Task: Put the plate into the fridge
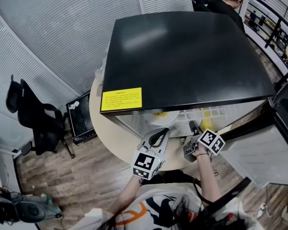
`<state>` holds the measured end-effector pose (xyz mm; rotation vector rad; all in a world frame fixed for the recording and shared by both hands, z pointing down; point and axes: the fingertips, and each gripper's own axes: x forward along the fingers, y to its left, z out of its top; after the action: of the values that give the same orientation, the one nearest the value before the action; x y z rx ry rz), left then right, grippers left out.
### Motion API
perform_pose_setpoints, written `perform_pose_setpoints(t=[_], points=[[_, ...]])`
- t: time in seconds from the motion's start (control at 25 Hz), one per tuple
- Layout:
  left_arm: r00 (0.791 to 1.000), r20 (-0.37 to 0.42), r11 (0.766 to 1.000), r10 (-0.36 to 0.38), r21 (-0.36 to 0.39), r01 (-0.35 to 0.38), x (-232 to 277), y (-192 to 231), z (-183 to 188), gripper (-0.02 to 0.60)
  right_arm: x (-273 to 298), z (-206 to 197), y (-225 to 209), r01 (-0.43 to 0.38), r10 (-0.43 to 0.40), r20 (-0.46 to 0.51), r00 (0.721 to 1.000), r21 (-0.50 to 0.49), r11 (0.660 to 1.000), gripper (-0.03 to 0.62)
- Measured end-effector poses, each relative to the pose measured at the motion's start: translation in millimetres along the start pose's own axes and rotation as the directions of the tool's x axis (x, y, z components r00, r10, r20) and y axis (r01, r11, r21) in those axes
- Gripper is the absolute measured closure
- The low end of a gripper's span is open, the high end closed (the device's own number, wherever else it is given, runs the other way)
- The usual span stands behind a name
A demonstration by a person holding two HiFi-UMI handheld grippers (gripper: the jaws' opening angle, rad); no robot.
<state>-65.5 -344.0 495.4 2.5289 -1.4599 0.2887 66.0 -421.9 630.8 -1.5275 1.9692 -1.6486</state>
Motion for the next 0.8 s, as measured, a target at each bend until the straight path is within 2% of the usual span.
perform_pose_setpoints(t=[0.28, 0.52, 0.64, 0.8], points=[[1.000, 0.019, 1.000, -0.022, 0.001, 0.022, -6, -6, 5, 0.570, -17, 0, -3, 0.016, -0.016, 0.033, 0.999, 0.004, 1.000, 0.413], [0.999, 0.034, 0.999, -0.032, -0.009, 0.032, -15, -9, 2, 0.570, -39, -5, 2, 0.027, -0.022, 0.049, 0.999, -0.092, 0.995, 0.413], [0.998, 0.040, 0.999, -0.042, -0.022, 0.043, -21, -10, 1, 0.571, -56, -4, 4, 0.036, -0.029, 0.074, 0.997, -0.104, 0.994, 0.413], [0.997, 0.045, 0.998, -0.061, -0.031, 0.063, -33, -12, -1, 0.571, -77, -10, 20, -0.014, 0.023, 0.092, 0.995, -0.097, 0.995, 0.425]])
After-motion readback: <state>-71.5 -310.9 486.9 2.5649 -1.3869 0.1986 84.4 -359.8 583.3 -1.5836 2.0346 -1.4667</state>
